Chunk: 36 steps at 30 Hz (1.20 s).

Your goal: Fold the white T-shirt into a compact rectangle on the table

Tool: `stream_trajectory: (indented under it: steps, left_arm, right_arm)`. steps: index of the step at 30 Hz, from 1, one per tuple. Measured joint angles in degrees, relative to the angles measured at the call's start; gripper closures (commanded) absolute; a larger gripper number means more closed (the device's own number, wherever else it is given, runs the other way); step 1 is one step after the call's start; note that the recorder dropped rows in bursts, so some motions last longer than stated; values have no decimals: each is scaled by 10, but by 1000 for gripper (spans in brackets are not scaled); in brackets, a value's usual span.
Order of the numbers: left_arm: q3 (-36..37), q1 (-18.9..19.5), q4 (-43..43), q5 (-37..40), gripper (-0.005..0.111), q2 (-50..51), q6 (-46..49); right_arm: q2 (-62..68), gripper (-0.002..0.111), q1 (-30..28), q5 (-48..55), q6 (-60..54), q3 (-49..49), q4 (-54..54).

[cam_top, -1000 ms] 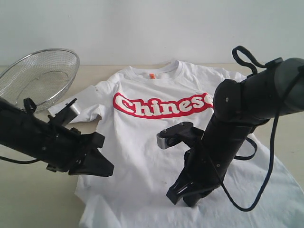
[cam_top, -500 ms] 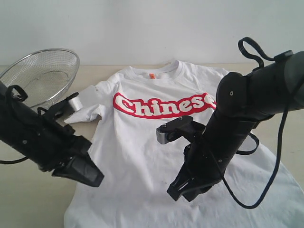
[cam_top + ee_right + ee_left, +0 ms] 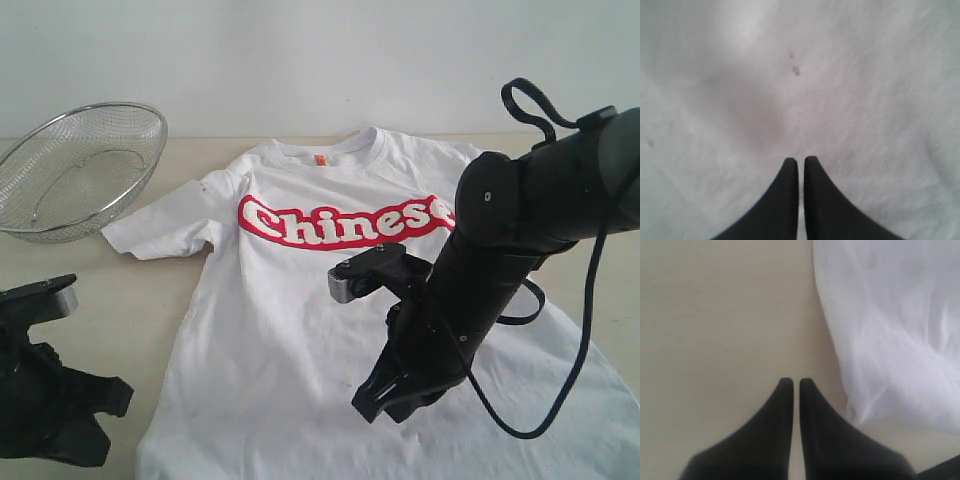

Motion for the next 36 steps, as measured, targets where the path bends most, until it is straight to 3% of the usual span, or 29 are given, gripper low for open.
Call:
stream_trajectory:
  steps: [14, 22, 27, 30, 36]
  left_arm:
    - [0, 0, -98, -55, 102, 73, 77]
    - [0, 0, -256, -45, 102, 127, 238]
    - [-1, 0, -381, 50, 102, 167, 414]
    - [-1, 0, -372, 123, 102, 167, 428]
    - [18, 0, -273, 179, 102, 169, 355]
  right_arm:
    - [0, 108, 0, 0, 0, 0, 0]
    - [0, 108, 0, 0, 0, 0, 0]
    - [0, 108, 0, 0, 0, 0, 0]
    - [0, 108, 0, 0, 0, 0, 0]
    - [0, 108, 0, 0, -1, 0, 0]
